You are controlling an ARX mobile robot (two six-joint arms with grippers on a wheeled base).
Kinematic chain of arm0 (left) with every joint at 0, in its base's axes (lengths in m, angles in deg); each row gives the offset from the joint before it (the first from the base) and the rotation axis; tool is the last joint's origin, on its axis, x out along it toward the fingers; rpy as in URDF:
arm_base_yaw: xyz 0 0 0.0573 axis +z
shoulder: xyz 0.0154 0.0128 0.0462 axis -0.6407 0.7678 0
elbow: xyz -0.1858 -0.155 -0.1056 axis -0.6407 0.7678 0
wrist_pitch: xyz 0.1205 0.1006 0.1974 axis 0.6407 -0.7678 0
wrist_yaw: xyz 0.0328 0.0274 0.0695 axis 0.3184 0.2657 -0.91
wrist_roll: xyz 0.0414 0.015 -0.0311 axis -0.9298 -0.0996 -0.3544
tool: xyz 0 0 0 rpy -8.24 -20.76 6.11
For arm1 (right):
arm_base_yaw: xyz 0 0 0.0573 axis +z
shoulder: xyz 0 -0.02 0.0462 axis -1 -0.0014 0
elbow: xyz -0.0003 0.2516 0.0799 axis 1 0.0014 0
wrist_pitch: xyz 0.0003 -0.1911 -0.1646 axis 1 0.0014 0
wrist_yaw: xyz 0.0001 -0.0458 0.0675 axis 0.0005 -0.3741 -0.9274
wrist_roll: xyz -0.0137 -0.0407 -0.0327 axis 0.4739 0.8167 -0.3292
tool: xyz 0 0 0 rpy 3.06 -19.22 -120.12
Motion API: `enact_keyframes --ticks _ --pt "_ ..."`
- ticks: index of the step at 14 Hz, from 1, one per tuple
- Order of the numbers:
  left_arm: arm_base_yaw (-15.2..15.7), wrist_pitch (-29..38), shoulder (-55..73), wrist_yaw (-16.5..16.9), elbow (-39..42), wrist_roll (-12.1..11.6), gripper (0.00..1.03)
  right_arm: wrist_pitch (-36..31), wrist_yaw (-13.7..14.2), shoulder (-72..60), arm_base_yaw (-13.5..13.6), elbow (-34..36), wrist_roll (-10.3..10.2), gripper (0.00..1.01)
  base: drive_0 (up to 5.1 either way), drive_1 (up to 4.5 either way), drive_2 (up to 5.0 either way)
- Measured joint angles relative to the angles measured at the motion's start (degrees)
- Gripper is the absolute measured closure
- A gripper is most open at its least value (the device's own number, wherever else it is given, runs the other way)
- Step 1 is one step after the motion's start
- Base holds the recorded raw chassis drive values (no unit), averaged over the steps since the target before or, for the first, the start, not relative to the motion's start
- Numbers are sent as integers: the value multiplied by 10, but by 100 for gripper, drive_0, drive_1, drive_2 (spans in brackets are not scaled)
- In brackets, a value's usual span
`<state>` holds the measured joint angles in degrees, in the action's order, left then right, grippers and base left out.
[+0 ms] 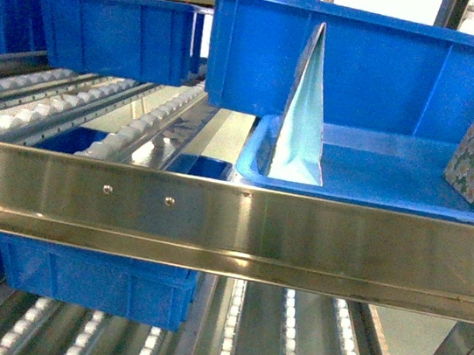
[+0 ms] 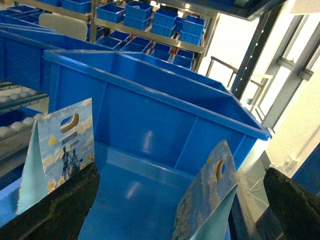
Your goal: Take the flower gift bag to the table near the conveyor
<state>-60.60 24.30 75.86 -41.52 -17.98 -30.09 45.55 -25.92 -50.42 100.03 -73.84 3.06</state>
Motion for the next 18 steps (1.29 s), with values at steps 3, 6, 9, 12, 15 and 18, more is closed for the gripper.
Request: enact_keyframes --ticks 3,6,9,12,15,18 --pt "20 24 50 15 -1 -14 5 -23 2 -23 -9 -9 11 3 0 0 0" --pt "24 53 118 19 -48 -33 5 -20 12 -64 -3 -38 24 3 0 0 0" --pt "17 46 209 53 -118 -39 5 14 9 -119 9 -95 28 3 0 0 0" --pt "11 47 219 64 -124 -40 5 15 7 -122 11 -95 28 3 0 0 0" --pt "16 52 229 67 -124 -49 5 -3 7 -127 12 -95 28 3 0 0 0" --pt "-2 35 295 66 -178 -55 5 -18 11 -183 11 -118 35 3 0 0 0"
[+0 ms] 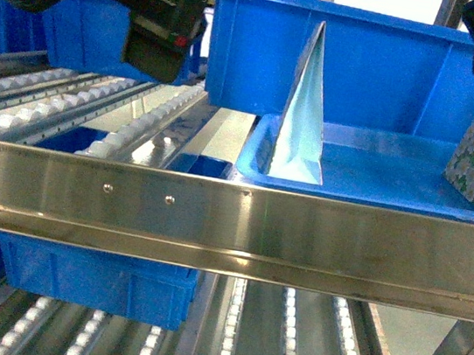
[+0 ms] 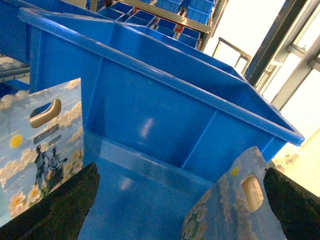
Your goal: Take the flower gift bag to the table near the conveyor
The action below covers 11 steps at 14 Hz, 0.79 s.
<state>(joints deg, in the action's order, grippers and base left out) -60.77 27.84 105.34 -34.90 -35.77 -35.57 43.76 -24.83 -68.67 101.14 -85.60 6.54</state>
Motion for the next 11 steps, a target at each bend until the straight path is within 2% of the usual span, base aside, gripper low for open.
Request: enact_keyframes --ticks 3,6,9,11 --pt "-42 -21 69 -14 -82 -10 5 -43 8 -55 -21 -36 1 3 0 0 0" --pt "-79 -39 112 -29 -137 -15 5 -66 5 -109 -51 -66 -12 3 0 0 0" --pt "-85 -44 139 -45 -158 -15 5 -59 -5 -130 -72 -88 -27 3 0 0 0" --pt "-85 -45 156 -52 -162 -14 5 -66 2 -137 -76 -99 -29 3 0 0 0"
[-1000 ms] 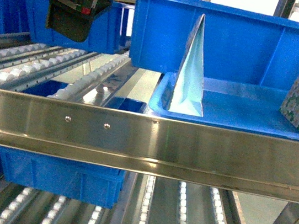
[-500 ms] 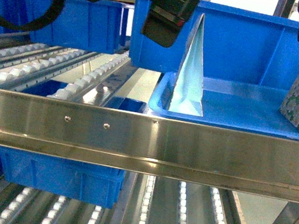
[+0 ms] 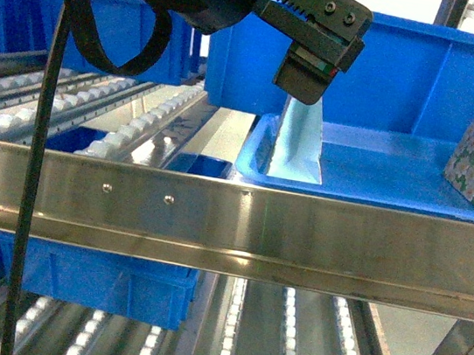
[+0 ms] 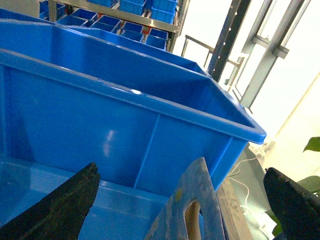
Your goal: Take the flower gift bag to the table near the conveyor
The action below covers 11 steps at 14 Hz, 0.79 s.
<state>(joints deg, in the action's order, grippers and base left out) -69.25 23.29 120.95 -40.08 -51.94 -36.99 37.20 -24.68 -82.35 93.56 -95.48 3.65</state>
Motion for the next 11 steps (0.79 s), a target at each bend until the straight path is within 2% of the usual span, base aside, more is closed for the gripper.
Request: enact_keyframes --ticks 5,11 --pt "0 2 0 -2 0 0 5 -39 18 -39 -44 2 -20 3 0 0 0" --pt "0 2 0 -2 0 0 5 -30 18 -43 -46 27 -42 3 0 0 0"
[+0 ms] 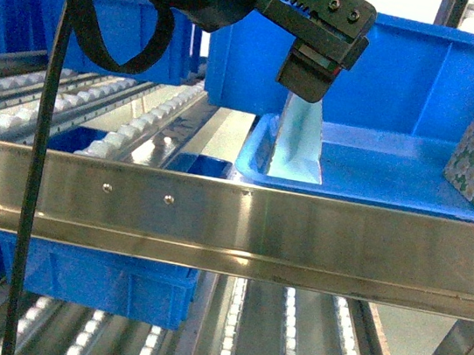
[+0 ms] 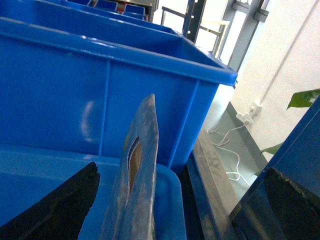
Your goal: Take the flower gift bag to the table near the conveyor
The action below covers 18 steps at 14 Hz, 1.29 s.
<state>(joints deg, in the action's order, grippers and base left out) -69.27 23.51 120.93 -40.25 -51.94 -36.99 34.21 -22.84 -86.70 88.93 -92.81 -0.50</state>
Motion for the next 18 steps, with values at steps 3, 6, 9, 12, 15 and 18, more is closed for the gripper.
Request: enact_keyframes --ticks 3,6,9,12,15,18 --pt "0 0 0 0 0 0 5 2 22 -11 10 28 -14 3 0 0 0" --pt "0 0 0 0 0 0 5 0 22 -12 10 28 -7 10 0 0 0" --pt "0 0 0 0 0 0 5 -1 22 -12 10 28 -6 49 0 0 0" --pt "0 0 0 0 0 0 5 -1 22 -12 11 28 -6 87 0 0 0" --pt "0 0 0 0 0 0 5 -8 4 -12 10 28 -7 99 0 0 0" --pt "0 0 0 0 0 0 5 -21 -62 19 5 24 -3 99 0 0 0"
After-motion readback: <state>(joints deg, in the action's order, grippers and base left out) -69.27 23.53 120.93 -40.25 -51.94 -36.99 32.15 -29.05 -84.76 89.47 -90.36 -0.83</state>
